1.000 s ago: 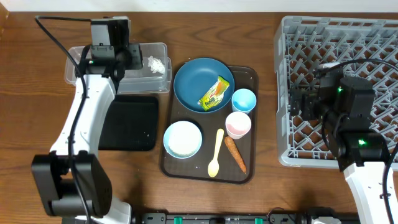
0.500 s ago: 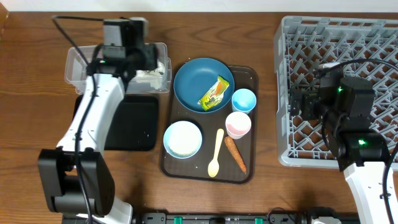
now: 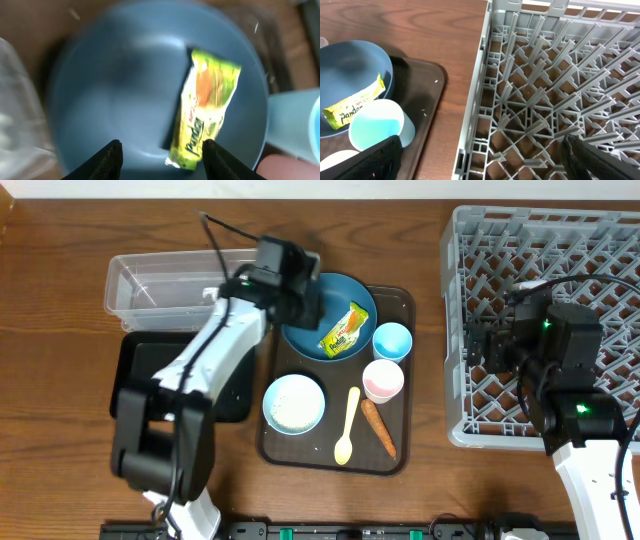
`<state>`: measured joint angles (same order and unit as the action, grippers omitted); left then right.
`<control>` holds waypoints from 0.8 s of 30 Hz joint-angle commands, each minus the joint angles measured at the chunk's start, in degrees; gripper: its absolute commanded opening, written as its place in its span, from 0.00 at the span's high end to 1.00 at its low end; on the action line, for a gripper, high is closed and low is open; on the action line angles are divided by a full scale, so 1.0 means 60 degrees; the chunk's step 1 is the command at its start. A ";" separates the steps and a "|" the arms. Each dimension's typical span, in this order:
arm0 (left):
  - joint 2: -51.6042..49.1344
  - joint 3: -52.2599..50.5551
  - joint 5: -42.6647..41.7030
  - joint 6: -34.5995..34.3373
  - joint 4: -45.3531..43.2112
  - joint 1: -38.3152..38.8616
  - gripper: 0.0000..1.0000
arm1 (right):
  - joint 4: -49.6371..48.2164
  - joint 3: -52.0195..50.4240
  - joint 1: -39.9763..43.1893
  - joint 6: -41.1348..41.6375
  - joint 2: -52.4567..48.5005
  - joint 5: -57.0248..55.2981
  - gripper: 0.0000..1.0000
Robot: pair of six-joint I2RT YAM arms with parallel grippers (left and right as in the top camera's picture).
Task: Sort waste into correct bins and load items into the dishwasher rack
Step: 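Grasp the yellow Pandan cake wrapper from the plate with the left gripper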
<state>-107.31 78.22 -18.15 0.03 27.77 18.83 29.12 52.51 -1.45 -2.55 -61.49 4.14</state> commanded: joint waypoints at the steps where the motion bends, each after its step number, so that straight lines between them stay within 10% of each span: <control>1: -0.0215 -0.0062 -0.0153 0.0025 0.0222 0.0273 0.46 | 0.0011 0.0211 -0.0040 0.0055 -0.0066 0.0066 0.01; 18: -0.1537 -0.0062 -0.0142 0.0029 0.0237 0.0732 0.47 | 0.0011 0.0211 -0.0040 0.0055 -0.0066 0.0066 0.01; 24: -0.1526 -0.0058 -0.0146 0.0025 0.0149 0.0732 0.91 | 0.0011 0.0211 -0.0040 0.0055 -0.0066 0.0066 0.01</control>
<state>-116.68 78.22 -18.46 -0.14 28.53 23.27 29.10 52.51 -1.45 -2.55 -61.49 4.14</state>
